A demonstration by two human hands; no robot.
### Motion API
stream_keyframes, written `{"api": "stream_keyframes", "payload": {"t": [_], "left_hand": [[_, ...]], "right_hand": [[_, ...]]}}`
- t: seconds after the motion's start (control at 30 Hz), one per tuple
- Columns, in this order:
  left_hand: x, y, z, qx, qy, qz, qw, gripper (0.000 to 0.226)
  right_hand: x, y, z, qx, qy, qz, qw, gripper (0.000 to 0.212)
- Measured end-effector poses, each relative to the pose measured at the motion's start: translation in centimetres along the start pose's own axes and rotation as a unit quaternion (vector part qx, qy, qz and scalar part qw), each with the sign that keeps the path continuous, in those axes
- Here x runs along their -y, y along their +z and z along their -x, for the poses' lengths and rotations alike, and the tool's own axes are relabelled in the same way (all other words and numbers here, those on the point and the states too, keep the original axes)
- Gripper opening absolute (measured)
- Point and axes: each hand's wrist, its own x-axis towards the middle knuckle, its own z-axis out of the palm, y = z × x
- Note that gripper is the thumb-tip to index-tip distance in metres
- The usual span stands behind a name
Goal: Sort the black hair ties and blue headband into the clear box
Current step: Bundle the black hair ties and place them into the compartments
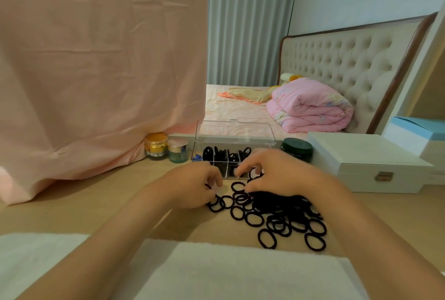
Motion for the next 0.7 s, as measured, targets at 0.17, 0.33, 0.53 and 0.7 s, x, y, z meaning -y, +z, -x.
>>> {"api": "stream_keyframes", "payload": {"t": [0.17, 0.33, 0.53, 0.7], "left_hand": [[-1.3, 0.8, 0.0, -0.041, 0.061, 0.046, 0.996, 0.028], [-2.1, 2.5, -0.2, 0.016, 0.097, -0.021, 0.995, 0.043], [-1.2, 1.1, 0.2, 0.031, 0.033, 0.013, 0.999, 0.021], [-1.0, 1.1, 0.2, -0.046, -0.002, 0.142, 0.989, 0.023]], "right_hand": [[-1.0, -1.1, 0.9, 0.084, 0.114, 0.110, 0.984, 0.068], [-1.0, 0.8, 0.2, 0.101, 0.091, 0.100, 0.986, 0.066], [-1.0, 1.9, -0.6, 0.055, 0.033, 0.032, 0.997, 0.043], [-1.5, 1.1, -0.4, 0.007, 0.033, -0.125, 0.992, 0.030]]}}
